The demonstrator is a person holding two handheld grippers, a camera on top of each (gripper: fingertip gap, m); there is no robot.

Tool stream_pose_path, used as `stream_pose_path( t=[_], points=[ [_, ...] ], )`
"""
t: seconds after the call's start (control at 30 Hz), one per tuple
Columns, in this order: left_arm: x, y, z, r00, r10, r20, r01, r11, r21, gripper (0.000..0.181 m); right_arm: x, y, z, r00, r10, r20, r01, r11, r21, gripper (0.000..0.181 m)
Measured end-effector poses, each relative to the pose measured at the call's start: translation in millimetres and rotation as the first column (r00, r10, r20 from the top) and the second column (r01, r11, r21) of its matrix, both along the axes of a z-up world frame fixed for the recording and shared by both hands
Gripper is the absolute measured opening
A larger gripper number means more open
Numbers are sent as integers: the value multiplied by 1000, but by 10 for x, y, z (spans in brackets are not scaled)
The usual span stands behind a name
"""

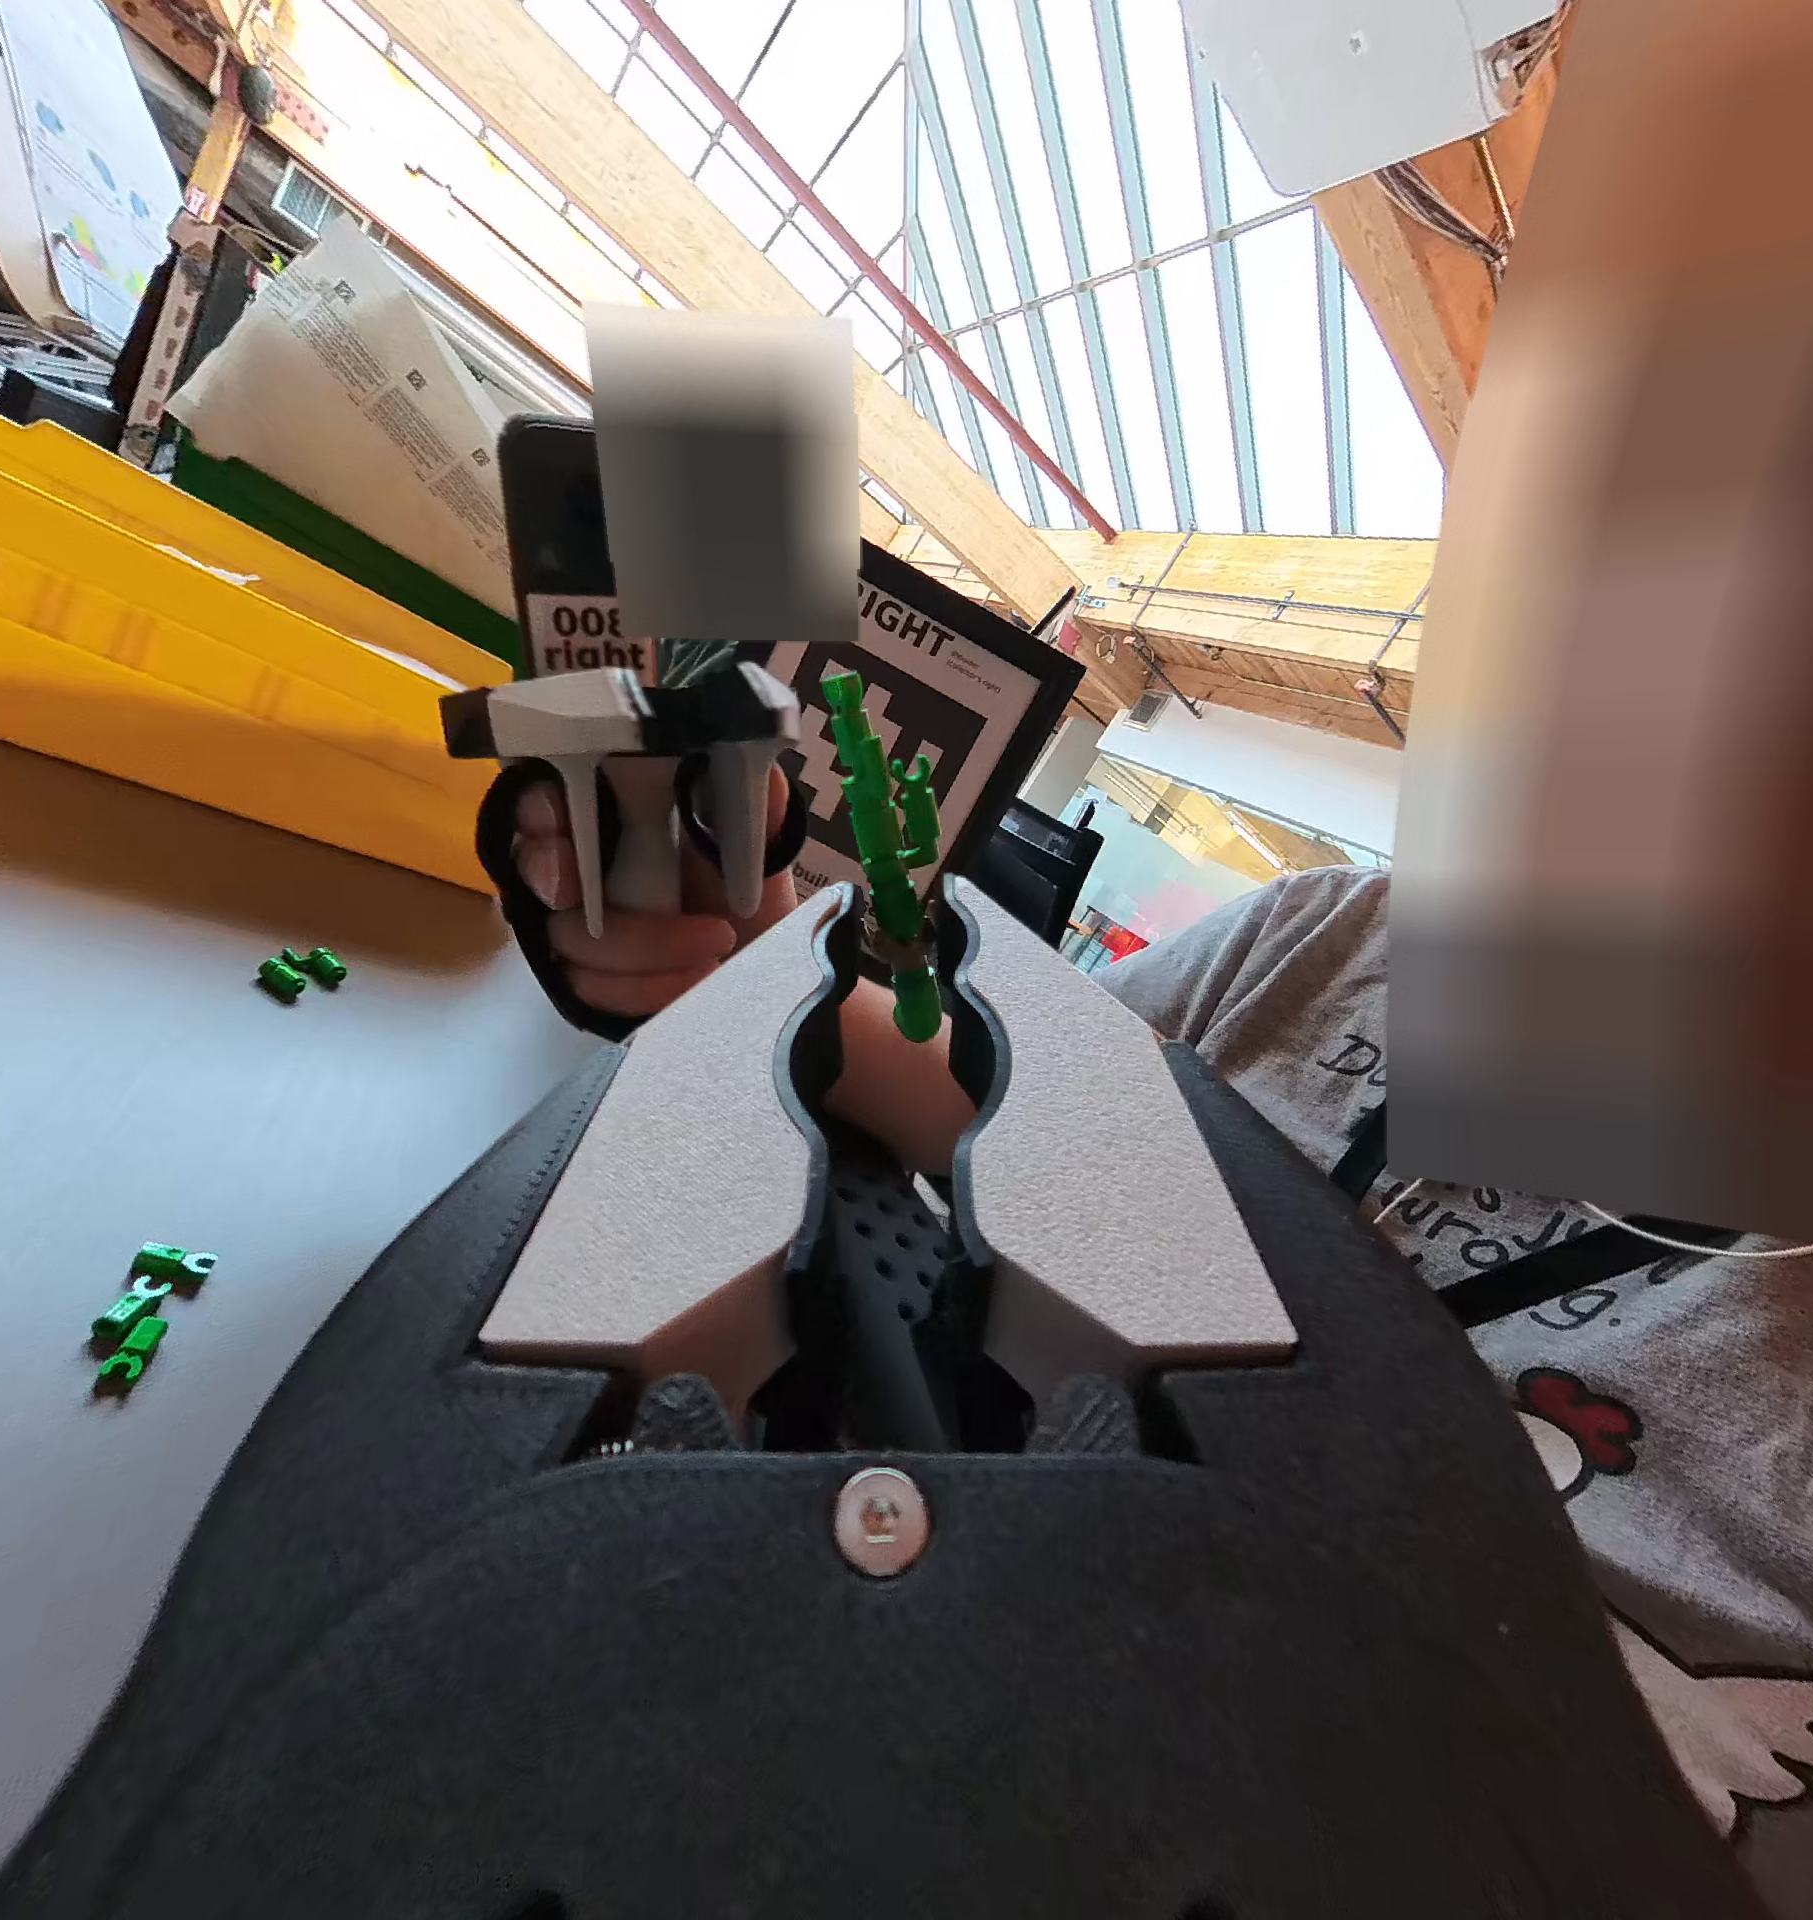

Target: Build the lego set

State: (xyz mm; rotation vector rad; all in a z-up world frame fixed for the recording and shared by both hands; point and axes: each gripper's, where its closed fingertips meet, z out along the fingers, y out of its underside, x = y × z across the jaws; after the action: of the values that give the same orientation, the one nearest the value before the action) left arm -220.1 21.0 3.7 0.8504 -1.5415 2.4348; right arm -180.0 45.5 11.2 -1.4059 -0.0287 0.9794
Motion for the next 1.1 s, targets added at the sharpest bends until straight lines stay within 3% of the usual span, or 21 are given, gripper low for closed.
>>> stream_pose_path(
  t=[0.1,0.5,1.1],
  points=[
    [-1,-27,-16,1000,-13,-4,13,1000,6,12,-30,-12,101,995,53,-90,-51,998,34,18],
    [-12,-110,-68,999,-40,-9,41,998,40,12,-246,-47,74,982,159,-99,-160,987,-7,5],
    [-8,-108,-167,999,-13,-42,18,993,121,12,-249,-25,-18,977,165,-132,-174,983,-61,9]
  ],
)
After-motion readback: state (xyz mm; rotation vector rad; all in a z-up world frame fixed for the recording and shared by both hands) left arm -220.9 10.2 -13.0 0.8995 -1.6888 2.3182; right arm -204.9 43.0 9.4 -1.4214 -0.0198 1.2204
